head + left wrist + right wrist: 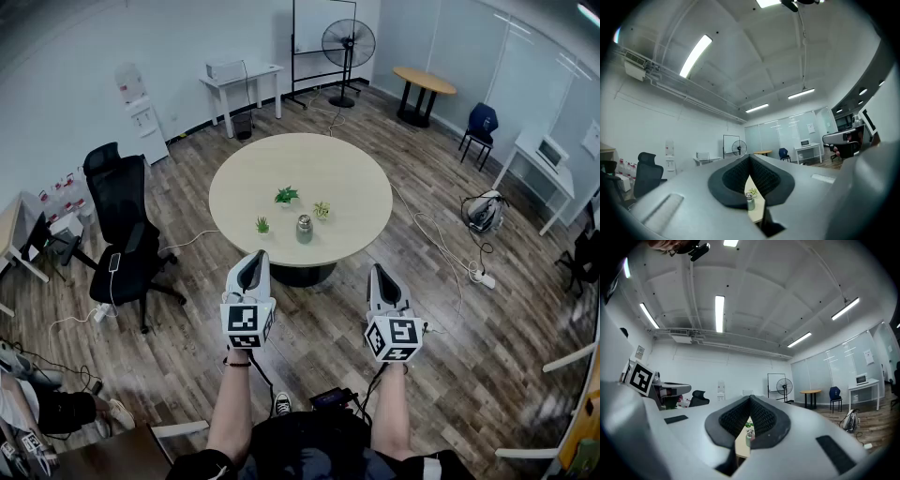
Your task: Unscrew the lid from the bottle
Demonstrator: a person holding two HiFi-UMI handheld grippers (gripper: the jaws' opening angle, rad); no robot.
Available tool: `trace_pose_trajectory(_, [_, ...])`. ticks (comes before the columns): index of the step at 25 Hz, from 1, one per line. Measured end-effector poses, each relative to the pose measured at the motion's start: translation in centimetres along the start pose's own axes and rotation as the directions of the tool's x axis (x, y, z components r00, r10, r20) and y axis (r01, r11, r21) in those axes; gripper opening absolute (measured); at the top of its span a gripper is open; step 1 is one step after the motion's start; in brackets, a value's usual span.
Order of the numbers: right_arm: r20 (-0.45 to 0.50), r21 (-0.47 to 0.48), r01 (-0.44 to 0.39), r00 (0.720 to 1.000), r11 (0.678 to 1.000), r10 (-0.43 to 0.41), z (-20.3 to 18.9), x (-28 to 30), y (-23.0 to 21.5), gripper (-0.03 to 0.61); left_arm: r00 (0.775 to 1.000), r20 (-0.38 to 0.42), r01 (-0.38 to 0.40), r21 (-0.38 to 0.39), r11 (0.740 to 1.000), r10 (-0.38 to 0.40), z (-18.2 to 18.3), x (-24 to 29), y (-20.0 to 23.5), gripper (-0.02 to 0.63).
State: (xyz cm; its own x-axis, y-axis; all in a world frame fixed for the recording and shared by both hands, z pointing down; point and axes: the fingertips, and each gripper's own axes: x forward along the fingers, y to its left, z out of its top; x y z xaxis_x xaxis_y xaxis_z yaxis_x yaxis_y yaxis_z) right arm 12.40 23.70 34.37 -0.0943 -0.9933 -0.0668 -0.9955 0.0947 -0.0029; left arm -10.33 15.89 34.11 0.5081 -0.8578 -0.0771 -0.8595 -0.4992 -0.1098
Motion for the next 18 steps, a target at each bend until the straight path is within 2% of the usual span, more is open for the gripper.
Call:
trace_pose_trajectory(5, [0.002, 0.001, -0.007, 1.0, 1.0, 0.007, -0.1, -0.2, -0.3, 0.002, 1.0, -0.002, -0.003, 0.011, 1.0, 0.003, 0.0, -0.1, -0.3, 0.002])
trace_pose_trajectory(10, [0.034, 0.043, 0.0, 0.999, 0.999, -0.001, 0.4, -0.7, -0.9, 0.002, 1.0, -0.004, -0.01, 0.015, 1.0, 0.01, 0.1, -0.3, -0.7, 0.002])
trace_pose_trajectory(18, [0.041, 0.043, 0.011, 0.999, 0.999, -0.013, 0.8, -1.5, -2.0, 0.003, 1.0, -0.003, -0.017, 0.021, 1.0, 0.017, 0.3, -0.4, -1.5, 0.002])
